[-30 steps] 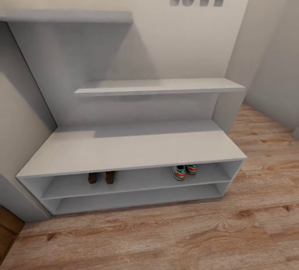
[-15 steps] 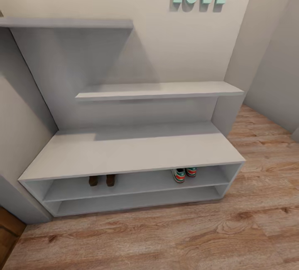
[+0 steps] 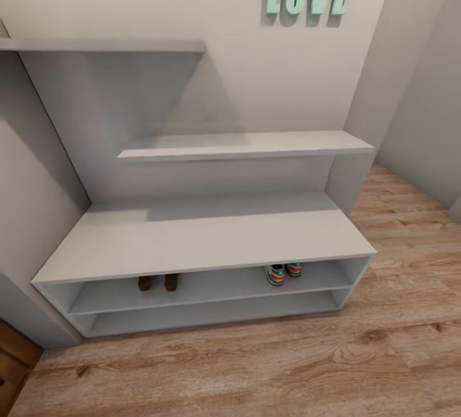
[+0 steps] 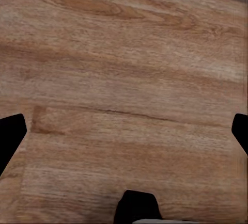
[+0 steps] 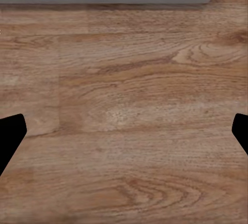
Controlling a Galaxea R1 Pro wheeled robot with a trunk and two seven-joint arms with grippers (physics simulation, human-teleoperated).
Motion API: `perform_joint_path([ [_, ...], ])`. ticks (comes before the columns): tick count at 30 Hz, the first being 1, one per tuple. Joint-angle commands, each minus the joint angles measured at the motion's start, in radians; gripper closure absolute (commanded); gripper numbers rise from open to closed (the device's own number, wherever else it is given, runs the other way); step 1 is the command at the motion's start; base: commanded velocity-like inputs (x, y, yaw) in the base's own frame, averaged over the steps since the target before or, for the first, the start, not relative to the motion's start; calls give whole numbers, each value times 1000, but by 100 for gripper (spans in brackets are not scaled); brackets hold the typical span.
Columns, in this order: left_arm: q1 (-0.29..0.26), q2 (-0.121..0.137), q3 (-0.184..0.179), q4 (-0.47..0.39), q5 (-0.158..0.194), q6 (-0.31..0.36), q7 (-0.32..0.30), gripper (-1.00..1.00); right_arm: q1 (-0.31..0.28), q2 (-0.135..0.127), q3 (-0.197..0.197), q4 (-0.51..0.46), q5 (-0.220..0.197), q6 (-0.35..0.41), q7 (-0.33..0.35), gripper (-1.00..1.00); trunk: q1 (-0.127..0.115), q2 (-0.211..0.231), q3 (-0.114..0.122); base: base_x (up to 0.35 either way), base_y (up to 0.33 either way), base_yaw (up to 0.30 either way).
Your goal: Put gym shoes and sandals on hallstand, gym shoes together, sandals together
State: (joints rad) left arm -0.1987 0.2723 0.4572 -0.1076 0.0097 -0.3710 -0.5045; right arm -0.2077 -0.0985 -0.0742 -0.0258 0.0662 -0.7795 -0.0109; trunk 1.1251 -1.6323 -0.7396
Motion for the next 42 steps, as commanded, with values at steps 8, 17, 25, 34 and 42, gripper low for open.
perform_joint_path([
  [8, -1, -36, 2, 31, -62, -3, 137, -100, 3, 6, -7, 0, 6, -3, -1, -100, -31, 56, 24, 0, 0, 0],
  [17, -1, -67, 3, 27, -136, -4, 280, -100, 3, 12, -7, -3, 5, -3, -2, -100, -65, 119, 53, 0, 0, 0],
  [25, -1, -68, 3, 27, -141, -5, 285, -100, 3, 13, -7, -2, 4, -3, -1, -100, -96, 175, 78, 0, 0, 0],
  [34, -1, -67, 3, 30, -142, -5, 285, -100, 3, 13, -7, -2, 4, -3, -1, -100, -131, 238, 106, 0, 0, 0],
  [42, -1, -70, 3, 34, -140, -1, 284, -100, 3, 13, -7, -2, 4, -3, -1, -100, -134, 245, 109, 0, 0, 0],
])
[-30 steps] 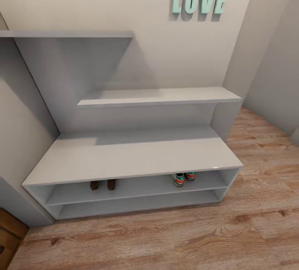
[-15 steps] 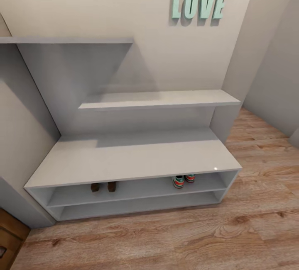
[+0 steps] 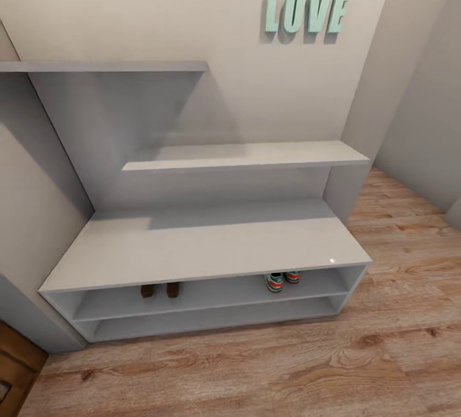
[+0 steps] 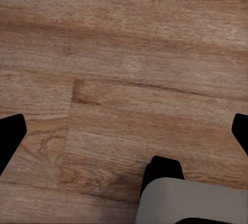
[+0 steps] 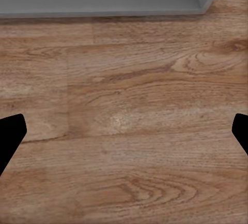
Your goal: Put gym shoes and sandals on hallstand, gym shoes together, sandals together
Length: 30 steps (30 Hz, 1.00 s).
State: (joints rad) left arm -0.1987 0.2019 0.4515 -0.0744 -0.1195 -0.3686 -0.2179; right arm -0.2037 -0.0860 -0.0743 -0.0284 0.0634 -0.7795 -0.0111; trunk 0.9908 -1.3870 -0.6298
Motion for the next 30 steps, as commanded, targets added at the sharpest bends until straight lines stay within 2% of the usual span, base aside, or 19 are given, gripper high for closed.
perform_joint_path([
  [1, -1, 0, 9, 1, -10, -4, -3, -100, -1, 0, -7, 1, 7, -3, -1, -100, 0, 0, -1, 0, 0, 0],
  [6, 0, -8, 10, 27, -8, 6, -1, -100, -1, 0, -7, 1, 7, -3, -1, -100, 0, 0, -1, 0, 0, 0],
  [7, 3, -12, 10, 74, -8, 8, 0, -100, -1, 0, -7, 1, 7, -3, -1, -100, 0, 0, -1, 0, 0, 0],
  [11, 9, -24, 10, 102, -7, 10, 1, -100, -1, 0, -7, 1, 7, -3, -1, -100, 0, 0, -1, 0, 0, 0],
  [13, 12, -35, 10, 109, -7, 10, 1, -100, 0, 0, -7, 1, 7, -3, -1, -100, 0, 0, -1, 0, 0, 0],
  [14, 25, -57, 10, 117, -7, 9, 1, -100, -1, 0, -7, 1, 7, -3, -1, -100, 0, 0, -1, 0, 0, 0],
  [18, 35, -86, 11, 120, -6, 5, 2, -100, -1, 0, -7, 1, 7, -3, -1, -100, 0, 0, -1, 0, 0, 0],
  [30, 37, -101, 11, 120, -6, 5, 2, -100, 0, 0, -7, 1, 7, -3, -1, -100, 0, 0, -1, 0, 0, 0],
])
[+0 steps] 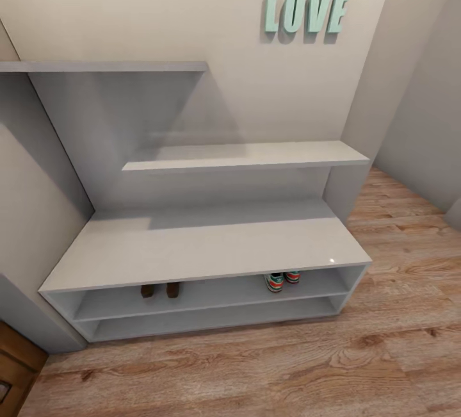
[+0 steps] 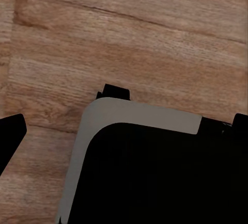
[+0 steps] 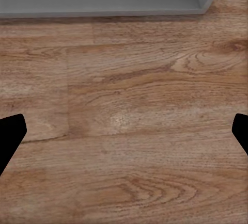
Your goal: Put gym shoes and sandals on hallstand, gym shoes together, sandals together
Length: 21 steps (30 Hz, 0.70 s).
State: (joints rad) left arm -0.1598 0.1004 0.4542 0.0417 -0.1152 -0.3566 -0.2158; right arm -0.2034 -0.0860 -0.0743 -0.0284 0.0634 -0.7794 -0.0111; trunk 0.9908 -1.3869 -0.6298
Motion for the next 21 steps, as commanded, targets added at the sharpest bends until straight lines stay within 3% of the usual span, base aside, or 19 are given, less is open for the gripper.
perform_joint_path([
  [1, -1, 1, 8, 4, -10, -8, -1, -100, -1, 0, -7, 1, 7, -3, -1, -100, 0, 0, -1, 0, 0, 0],
  [21, -1, 0, 8, 4, -11, -9, -1, -100, -1, 0, -7, 1, 7, -3, -1, -100, 0, 0, -1, 0, 0, 0],
])
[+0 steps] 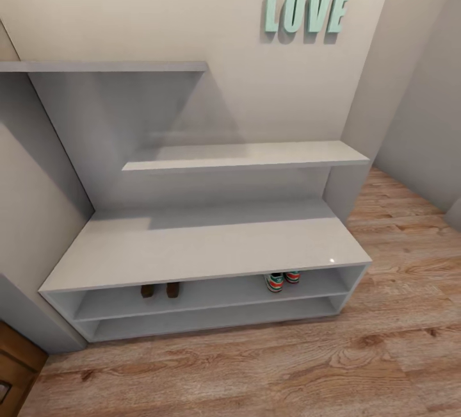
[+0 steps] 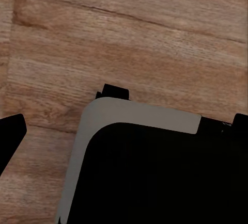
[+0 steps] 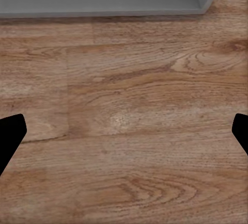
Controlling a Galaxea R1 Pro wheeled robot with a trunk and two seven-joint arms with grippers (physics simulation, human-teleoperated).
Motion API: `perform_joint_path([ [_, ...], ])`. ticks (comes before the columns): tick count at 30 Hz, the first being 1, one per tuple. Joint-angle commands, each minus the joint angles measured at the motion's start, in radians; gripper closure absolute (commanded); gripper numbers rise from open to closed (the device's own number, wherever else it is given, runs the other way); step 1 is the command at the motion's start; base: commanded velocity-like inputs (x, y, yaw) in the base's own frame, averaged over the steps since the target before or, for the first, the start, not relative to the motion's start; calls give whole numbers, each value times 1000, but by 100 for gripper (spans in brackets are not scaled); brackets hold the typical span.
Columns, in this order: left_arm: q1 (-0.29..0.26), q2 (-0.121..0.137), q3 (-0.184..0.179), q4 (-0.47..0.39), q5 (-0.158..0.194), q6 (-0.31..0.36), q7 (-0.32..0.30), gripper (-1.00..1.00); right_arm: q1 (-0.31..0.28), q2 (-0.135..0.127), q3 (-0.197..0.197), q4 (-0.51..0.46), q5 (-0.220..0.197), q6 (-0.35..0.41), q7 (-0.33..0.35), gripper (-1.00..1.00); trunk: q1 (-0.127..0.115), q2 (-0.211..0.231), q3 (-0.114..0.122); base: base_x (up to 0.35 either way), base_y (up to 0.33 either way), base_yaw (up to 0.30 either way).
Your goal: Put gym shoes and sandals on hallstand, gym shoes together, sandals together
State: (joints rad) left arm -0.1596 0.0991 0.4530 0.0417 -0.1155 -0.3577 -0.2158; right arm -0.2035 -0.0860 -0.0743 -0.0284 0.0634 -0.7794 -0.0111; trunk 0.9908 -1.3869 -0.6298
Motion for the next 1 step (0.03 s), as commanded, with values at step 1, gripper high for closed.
perform_joint_path([
  [1, -1, 1, 9, 4, -10, -7, -1, -100, -1, 0, -7, 1, 7, -3, -1, -100, 0, 0, -1, 0, 0, 0],
])
